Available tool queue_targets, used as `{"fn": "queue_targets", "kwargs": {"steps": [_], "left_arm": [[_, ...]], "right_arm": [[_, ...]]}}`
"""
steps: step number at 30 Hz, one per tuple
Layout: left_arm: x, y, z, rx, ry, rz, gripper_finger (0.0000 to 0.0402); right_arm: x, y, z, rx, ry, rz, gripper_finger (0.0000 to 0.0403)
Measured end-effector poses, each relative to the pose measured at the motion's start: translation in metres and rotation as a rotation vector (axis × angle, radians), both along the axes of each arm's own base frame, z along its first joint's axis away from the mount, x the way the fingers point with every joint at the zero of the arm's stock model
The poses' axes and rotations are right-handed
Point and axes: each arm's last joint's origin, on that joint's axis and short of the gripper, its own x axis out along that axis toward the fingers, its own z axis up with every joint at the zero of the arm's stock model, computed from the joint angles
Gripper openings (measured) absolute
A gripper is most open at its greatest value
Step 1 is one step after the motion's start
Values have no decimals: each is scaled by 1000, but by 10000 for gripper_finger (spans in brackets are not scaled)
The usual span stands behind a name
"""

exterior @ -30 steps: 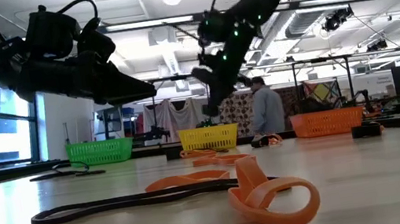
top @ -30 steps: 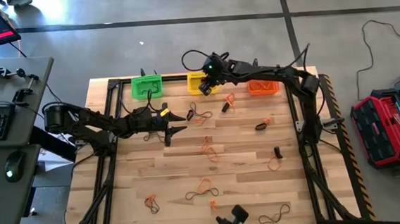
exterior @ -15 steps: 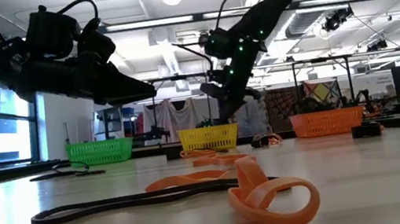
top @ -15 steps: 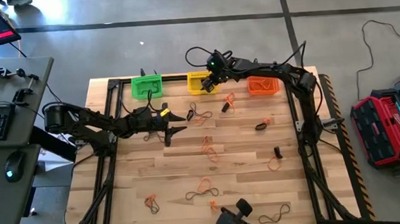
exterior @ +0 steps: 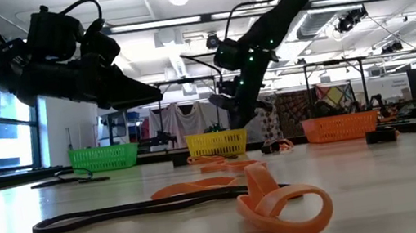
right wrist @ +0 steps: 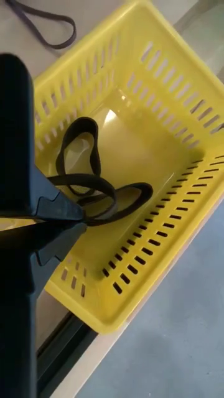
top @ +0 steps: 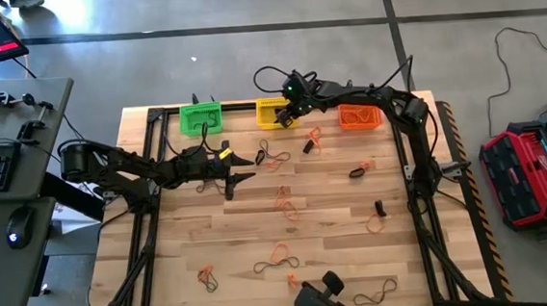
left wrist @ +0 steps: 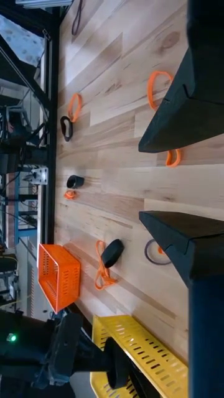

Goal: Sort rubber bands into baskets
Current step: Put the black rubber band into the yellow bin, then put the purple rubber band into the green bin

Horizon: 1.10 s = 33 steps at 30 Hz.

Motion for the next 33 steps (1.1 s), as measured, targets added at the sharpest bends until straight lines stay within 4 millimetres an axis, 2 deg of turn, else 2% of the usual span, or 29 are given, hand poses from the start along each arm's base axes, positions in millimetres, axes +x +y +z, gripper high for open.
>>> {"fn": "queue_targets", "kwargs": {"steps": [4,12,15,18,24,28,33], "left_arm": [[0,0,0,0,0,0,157],[0,0,0,1,0,0,157],[0,0,0,1,0,0,157],[0,0,0,1,0,1,157],[0,1,0,5,1,18,157],[0,1,0,7,1,17,157],[0,1,0,22,1,15,157]], "right_arm": [[0,0,0,0,4,3,21],[0,0,0,-16,17,32,85],[-2,2,5,-32,33,65,92],[-2,8,22,-84,36,104,80],[-2,35,55,-202,-41,204,9],[-14,61,53,-261,-131,227,11],[-40,99,40,-313,-275,241,3]]}}
